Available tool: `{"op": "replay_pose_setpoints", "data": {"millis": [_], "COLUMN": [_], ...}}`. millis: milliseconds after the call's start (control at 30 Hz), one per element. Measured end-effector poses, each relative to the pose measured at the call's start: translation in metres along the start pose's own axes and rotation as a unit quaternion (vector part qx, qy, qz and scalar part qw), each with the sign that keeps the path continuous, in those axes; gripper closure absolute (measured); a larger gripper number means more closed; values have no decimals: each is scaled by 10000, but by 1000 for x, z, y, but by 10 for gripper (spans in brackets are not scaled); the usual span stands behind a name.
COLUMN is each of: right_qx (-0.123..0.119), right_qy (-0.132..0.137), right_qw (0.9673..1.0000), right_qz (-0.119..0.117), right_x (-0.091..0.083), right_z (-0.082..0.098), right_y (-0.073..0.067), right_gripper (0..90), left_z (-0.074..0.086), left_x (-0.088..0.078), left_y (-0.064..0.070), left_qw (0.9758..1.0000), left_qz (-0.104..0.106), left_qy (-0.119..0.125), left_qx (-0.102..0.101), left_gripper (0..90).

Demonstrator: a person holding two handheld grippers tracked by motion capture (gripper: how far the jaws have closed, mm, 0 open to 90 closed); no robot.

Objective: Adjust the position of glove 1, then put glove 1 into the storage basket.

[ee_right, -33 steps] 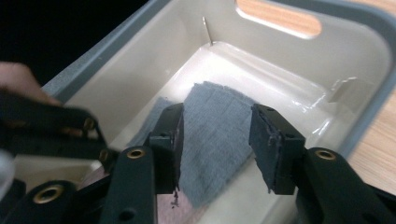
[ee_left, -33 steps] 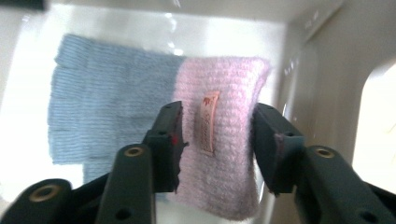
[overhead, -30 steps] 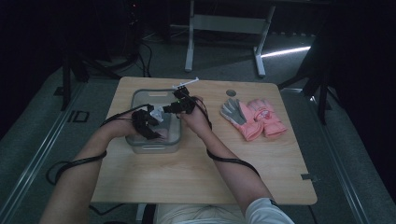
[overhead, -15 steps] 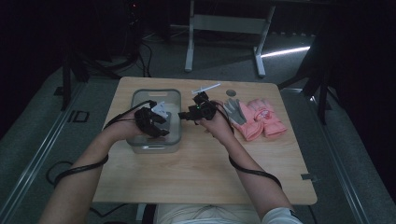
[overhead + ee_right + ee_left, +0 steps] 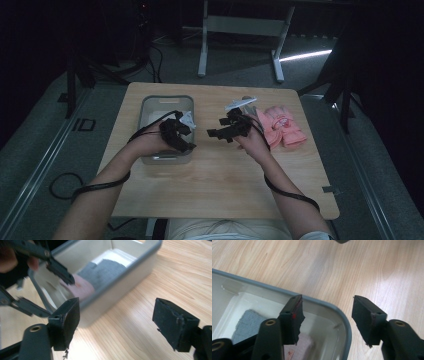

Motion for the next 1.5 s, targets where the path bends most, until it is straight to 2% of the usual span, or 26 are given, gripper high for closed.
{"op": "replay_pose_setpoints", "data": {"millis": [33, 100, 133, 167, 233, 267, 367, 400, 467, 533, 600, 700, 833, 900, 933, 1000, 1033, 1100, 1167, 1300, 1400, 1500], "right_qx": [-29, 58, 100, 131, 210, 215, 266, 263, 275, 249, 209, 286, 358, 323, 323, 346, 368, 388, 318, 143, 6, -19], "right_qy": [-14, 16, 20, -8, 0, 13, 37, 56, 110, 113, 284, 435, 506, 529, 534, 573, 566, 586, 534, 456, 409, 400], "right_qw": [10000, 10000, 9999, 9999, 9997, 9997, 9995, 9995, 9995, 9994, 9988, 9974, 9955, 9949, 9941, 9925, 9920, 9907, 9898, 9894, 9898, 9901], "right_qz": [79, 51, 34, 35, 96, 118, 143, 150, 138, 217, 341, 500, 721, 790, 886, 1025, 1064, 1168, 1280, 1368, 1366, 1345], "right_x": [-2, -6, -8, -10, -16, -18, -24, -26, -35, -39, -46, -56, -65, -67, -70, -74, -75, -79, -81, -79, -74, -68], "right_z": [4, 9, 12, 15, 21, 23, 28, 29, 37, 43, 46, 50, 57, 58, 61, 64, 65, 67, 69, 69, 67, 64], "right_y": [3, 9, 11, 14, 19, 20, 24, 25, 29, 33, 38, 49, 62, 66, 72, 80, 83, 93, 100, 112, 119, 124], "right_gripper": [203, 190, 190, 190, 175, 163, 141, 139, 137, 139, 207, 281, 356, 382, 419, 468, 484, 544, 585, 638, 648, 647], "left_z": [-2, -5, -6, -8, -10, -13, -16, -18, -23, -26, -30, -34, -38, -38, -39, -40, -40, -39, -37, -29, -21, -18], "left_x": [2, 7, 8, 10, 13, 17, 21, 24, 27, 28, 28, 31, 38, 38, 43, 46, 48, 53, 59, 71, 79, 81], "left_y": [1, 3, 4, 6, 7, 10, 12, 12, 16, 19, 23, 31, 42, 42, 51, 57, 62, 69, 79, 93, 99, 101], "left_qw": [10000, 10000, 10000, 10000, 9999, 9996, 9997, 9996, 9994, 9990, 9986, 9976, 9972, 9972, 9966, 9957, 9954, 9954, 9951, 9937, 9931, 9929], "left_qz": [-49, -60, -60, 49, 66, 242, 179, 158, 37, 7, -122, -93, -157, -157, -132, -182, -105, -85, 5, -33, -24, -34], "left_qy": [-11, -11, -15, 21, 53, 49, 42, 42, 243, 371, 505, 678, 723, 723, 785, 870, 905, 900, 918, 1032, 1107, 1127], "left_qx": [-5, 2, 17, -35, -82, -109, -148, -208, -228, -253, -136, -64, 121, 121, 188, 244, 286, 328, 359, 425, 393, 373], "left_gripper": [351, 327, 283, 229, 146, 106, 28, 28, 16, 16, 17, 16, 17, 16, 16, 16, 16, 17, 17, 16, 17, 17]}}
Point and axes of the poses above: each handheld gripper's, and its own axes: x roughly forward along the jaws, z roughly out of its underside, y roughly to its right, the point moved 6 cm from there along x, roughly forward along the jaws, and after that the axes turned 12 degrees about z, right-handed, at the moved point
